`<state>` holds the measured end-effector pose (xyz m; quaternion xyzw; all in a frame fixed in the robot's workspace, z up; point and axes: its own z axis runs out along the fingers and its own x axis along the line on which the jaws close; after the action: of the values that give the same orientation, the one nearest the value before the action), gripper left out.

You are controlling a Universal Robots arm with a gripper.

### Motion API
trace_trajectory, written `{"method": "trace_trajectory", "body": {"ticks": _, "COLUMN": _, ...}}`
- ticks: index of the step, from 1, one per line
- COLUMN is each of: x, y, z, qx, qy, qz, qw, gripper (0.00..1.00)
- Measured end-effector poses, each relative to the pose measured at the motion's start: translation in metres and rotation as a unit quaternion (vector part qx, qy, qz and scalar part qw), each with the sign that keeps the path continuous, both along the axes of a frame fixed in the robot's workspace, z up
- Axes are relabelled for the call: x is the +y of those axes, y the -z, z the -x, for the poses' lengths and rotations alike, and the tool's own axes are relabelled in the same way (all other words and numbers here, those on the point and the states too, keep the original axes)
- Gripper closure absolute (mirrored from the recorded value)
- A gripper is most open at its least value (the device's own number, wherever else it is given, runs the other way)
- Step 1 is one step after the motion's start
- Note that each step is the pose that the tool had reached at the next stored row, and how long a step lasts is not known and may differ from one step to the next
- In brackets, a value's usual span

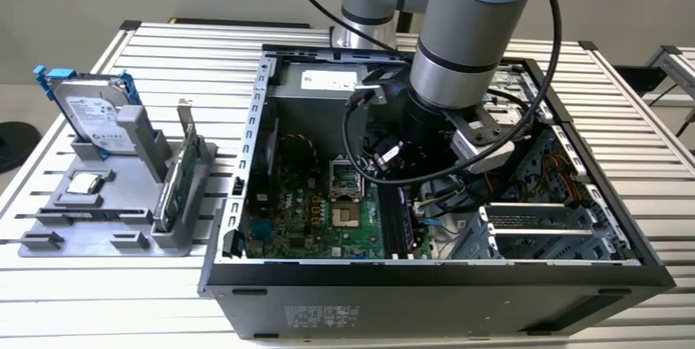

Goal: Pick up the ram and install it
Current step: 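Press down the ram until it locks into place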

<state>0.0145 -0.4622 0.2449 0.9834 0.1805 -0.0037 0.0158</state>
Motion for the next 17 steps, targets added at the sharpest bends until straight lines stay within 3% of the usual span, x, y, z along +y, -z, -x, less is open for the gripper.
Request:
{"method": "trace_trajectory", "body": {"ticks": 4, "x": 0.0000, "y": 0.0000, "z": 0.0000, "qx": 0.0000, "qy": -0.033, "qz": 0.0000, "qw": 0.9995, "gripper": 1.00}}
{"method": "trace_trajectory", "body": {"ticks": 8, "x": 0.0000, "y": 0.0000, "z": 0.0000, "qx": 0.0000, "qy": -0.065, "qz": 0.0000, "qw": 0.9979, "gripper": 1.00}}
{"method": "trace_trajectory", "body": {"ticks": 12, "x": 0.0001, "y": 0.0000, "z": 0.0000, "qx": 0.0000, "qy": -0.094, "qz": 0.0000, "qw": 0.9956, "gripper": 1.00}}
{"method": "trace_trajectory", "body": {"ticks": 17, "x": 0.0001, "y": 0.0000, "z": 0.0000, "qx": 0.0000, "qy": -0.128, "qz": 0.0000, "qw": 0.9917, "gripper": 1.00}}
